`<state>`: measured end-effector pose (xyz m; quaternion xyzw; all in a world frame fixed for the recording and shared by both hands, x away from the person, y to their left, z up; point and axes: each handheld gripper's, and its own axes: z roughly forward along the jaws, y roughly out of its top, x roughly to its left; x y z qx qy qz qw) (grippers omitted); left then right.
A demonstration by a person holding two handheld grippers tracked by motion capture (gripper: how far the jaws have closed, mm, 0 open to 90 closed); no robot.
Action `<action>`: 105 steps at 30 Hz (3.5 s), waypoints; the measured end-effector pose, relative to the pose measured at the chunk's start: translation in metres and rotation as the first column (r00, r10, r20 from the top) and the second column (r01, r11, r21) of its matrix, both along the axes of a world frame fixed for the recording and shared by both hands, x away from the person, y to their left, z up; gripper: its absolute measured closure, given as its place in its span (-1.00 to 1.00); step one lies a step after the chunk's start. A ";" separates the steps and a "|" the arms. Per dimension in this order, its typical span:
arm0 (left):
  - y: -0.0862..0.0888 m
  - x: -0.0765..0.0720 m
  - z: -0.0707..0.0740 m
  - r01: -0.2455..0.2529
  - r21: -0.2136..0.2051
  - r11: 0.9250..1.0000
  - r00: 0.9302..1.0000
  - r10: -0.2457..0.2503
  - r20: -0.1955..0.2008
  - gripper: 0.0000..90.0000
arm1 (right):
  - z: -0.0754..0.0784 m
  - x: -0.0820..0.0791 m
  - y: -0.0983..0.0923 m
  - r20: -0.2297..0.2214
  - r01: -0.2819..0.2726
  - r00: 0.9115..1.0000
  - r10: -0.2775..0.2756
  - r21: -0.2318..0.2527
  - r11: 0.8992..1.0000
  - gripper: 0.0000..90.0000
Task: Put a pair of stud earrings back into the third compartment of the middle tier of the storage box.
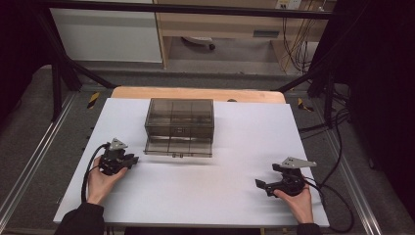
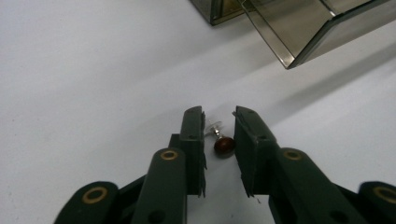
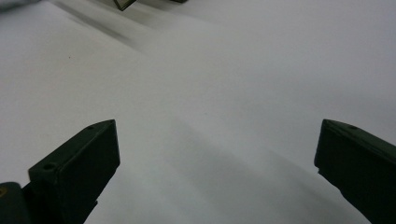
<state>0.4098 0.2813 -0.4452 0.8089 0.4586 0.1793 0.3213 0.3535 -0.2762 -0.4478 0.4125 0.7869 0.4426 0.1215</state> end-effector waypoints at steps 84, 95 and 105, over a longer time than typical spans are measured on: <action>-0.147 -0.001 0.087 0.299 -0.047 0.953 0.953 -0.295 0.069 0.78 | 0.001 -0.001 0.000 -0.001 0.004 1.000 -0.004 0.004 1.000 -0.98; -0.174 0.011 0.087 0.311 -0.038 0.950 0.949 -0.308 0.064 0.78 | 0.001 -0.001 -0.001 -0.001 0.006 1.000 -0.006 0.002 1.000 -0.98; -0.195 0.021 0.082 0.316 -0.032 0.948 0.947 -0.313 0.068 0.78 | 0.001 -0.001 -0.001 0.001 0.005 1.000 -0.005 0.005 1.000 -0.98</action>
